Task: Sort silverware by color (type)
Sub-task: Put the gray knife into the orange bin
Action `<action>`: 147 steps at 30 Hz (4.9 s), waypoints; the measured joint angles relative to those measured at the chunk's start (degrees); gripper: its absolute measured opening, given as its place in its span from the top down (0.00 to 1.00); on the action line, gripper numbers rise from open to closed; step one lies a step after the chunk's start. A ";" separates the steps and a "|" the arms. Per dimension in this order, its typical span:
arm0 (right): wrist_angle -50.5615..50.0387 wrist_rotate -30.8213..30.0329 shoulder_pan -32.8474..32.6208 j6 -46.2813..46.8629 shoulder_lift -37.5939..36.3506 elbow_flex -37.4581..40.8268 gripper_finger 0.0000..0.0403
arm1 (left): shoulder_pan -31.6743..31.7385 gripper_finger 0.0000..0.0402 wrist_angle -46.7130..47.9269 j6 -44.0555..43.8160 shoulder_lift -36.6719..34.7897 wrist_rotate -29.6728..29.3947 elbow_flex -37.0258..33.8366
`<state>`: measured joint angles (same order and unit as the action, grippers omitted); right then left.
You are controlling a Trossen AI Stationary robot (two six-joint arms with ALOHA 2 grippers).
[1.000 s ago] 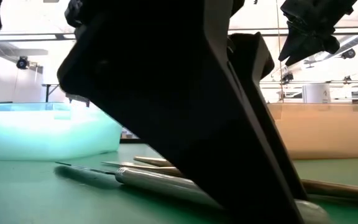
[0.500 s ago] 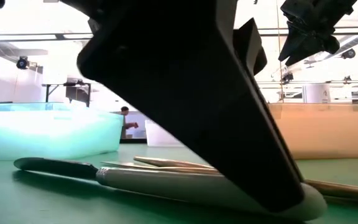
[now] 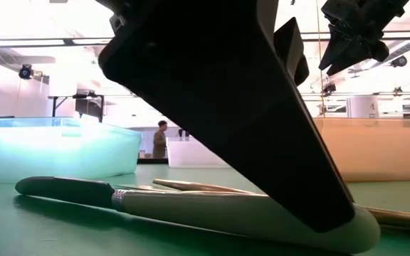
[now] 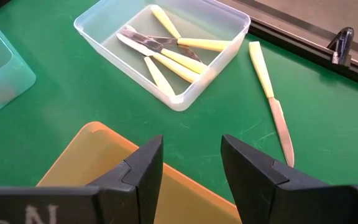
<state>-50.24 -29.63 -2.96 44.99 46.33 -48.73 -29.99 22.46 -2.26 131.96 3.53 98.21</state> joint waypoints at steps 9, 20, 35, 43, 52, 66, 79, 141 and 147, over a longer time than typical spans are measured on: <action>0.00 0.00 -0.02 0.02 0.00 0.00 0.62 | 0.64 0.92 0.01 2.55 -0.07 -1.05 -0.86; 0.00 0.00 0.00 0.00 0.00 0.00 0.62 | 1.57 0.78 0.39 3.30 0.00 -1.43 -1.94; 0.00 0.00 -0.02 0.01 0.00 0.00 0.62 | 2.39 0.85 -1.15 -0.02 2.23 2.64 -1.84; 0.00 0.00 -0.02 0.00 0.00 0.00 0.62 | 2.40 0.89 -4.82 -4.45 3.06 7.02 -1.66; 0.00 0.00 -0.02 0.00 0.00 0.00 0.62 | 3.18 0.89 -4.48 -9.36 3.17 22.46 -1.79; 0.00 0.00 0.00 0.02 0.00 -0.01 0.62 | 3.16 0.87 -4.07 -1.63 3.13 14.82 -1.89; 0.00 0.00 -0.01 0.00 0.00 0.00 0.62 | 2.54 0.94 -5.16 -5.64 3.91 12.79 -1.86; -2.86 7.15 0.00 -2.56 0.22 0.00 0.62 | 15.63 0.97 -4.33 -9.20 -1.07 -20.31 30.68; -7.19 4.90 0.00 -2.56 0.25 0.00 0.62 | 15.66 0.97 -6.77 -0.36 -1.38 -25.82 36.63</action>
<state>-57.43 -24.72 -2.96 42.43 46.57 -48.73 -14.33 15.69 -2.62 130.58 -22.29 134.84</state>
